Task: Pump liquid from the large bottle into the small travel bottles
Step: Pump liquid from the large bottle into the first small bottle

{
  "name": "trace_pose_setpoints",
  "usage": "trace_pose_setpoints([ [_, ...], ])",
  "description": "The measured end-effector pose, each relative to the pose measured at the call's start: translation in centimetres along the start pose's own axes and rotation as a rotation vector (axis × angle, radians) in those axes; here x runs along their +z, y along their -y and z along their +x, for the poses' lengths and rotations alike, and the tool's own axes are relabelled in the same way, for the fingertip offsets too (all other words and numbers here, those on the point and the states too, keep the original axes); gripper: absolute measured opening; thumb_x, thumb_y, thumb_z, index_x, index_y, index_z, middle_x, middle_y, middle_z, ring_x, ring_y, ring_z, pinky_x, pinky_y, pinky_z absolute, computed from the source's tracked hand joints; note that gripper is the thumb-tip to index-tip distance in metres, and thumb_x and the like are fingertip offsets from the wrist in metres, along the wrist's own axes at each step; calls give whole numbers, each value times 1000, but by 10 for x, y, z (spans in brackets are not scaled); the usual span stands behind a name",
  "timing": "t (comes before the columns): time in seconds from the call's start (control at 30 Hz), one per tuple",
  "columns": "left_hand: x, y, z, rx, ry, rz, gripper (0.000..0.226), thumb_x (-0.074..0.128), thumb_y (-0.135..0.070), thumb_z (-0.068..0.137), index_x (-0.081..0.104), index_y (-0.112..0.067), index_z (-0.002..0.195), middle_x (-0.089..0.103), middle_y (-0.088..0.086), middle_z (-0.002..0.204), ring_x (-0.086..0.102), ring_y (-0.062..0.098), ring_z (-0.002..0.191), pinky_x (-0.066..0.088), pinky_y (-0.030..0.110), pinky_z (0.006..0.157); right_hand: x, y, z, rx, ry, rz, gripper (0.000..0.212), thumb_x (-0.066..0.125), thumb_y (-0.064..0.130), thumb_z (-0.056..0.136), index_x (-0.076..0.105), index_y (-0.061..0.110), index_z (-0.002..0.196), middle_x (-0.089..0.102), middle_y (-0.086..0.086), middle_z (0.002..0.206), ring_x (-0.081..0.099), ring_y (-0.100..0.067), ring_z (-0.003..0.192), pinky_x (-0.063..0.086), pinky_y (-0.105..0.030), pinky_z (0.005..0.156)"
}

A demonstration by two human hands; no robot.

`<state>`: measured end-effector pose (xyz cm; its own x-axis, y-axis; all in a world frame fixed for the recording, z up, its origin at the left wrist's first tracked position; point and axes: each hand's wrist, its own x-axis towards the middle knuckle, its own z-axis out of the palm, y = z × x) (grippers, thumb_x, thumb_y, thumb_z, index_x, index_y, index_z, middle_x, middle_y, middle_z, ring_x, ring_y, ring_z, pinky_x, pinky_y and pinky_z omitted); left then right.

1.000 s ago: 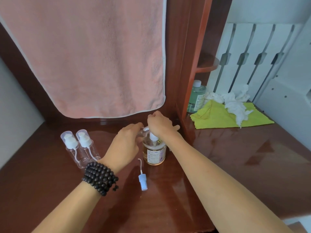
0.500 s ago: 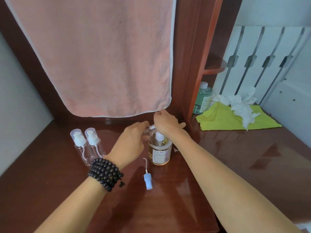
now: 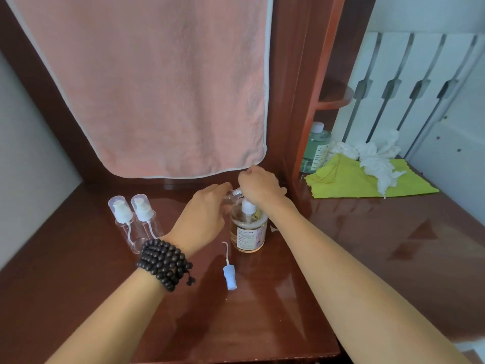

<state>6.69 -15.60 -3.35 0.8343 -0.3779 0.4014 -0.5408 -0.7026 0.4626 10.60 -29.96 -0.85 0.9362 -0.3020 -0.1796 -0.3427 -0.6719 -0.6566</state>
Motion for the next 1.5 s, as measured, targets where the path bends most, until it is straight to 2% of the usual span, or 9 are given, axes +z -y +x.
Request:
trace_pose_setpoints([
  [0.2,8,1,-5,-28,28,-1,25,61,-2,85,59,-13,107,64,4,95,62,27,86,51,46,75,7,-6,-3,66,43,-20,42,37,29,95,59,18,128,57,-11,136,47,-35,127,31,-52,106],
  [0.4,-6,-4,3,16,15,-21,30,63,0,85,60,-13,111,66,3,103,64,21,98,52,41,83,-8,2,-4,-16,-8,-4,43,37,39,97,58,16,127,59,-10,134,49,-37,128,31,-54,109],
  [0.57,1,-3,3,-3,-14,11,35,63,1,84,60,-10,118,66,8,105,63,26,97,51,38,81,-4,-1,-1,24,47,25,39,35,29,96,57,15,125,56,-10,130,47,-36,127,31,-55,109],
  [0.77,9,1,-2,-28,0,9,30,62,2,83,61,-9,111,67,8,100,64,28,93,52,46,80,6,-4,2,78,68,40,39,36,25,97,56,15,128,56,-11,131,47,-36,128,27,-53,105],
  [0.93,-4,0,3,9,24,-18,32,63,-2,86,59,-11,116,67,7,108,65,27,103,53,45,84,-3,-1,-1,-18,37,47,42,37,36,95,59,15,124,61,-9,125,53,-36,122,32,-49,102],
  [1.03,-7,0,7,8,16,7,34,63,-1,85,59,-10,118,67,7,109,64,27,103,52,45,84,-5,4,-1,2,29,34,40,37,32,97,55,16,129,59,-10,132,50,-36,125,26,-50,97],
  [1.13,0,1,3,5,0,7,29,63,0,85,61,-9,112,67,7,103,64,28,96,52,45,80,-3,1,0,49,62,28,42,36,26,97,55,15,133,55,-12,139,47,-37,129,26,-53,104],
  [1.3,8,4,2,6,20,33,28,64,0,81,60,-13,105,65,4,93,63,26,85,51,46,74,3,-3,1,83,138,-36,38,34,23,93,60,12,119,57,-10,130,43,-29,108,24,-49,94],
  [1.5,-2,8,5,35,37,-15,29,62,-2,83,56,-19,105,65,0,98,65,23,94,53,45,77,-5,4,-5,7,71,23,43,33,34,99,61,14,123,58,-9,127,49,-32,112,29,-49,102],
])
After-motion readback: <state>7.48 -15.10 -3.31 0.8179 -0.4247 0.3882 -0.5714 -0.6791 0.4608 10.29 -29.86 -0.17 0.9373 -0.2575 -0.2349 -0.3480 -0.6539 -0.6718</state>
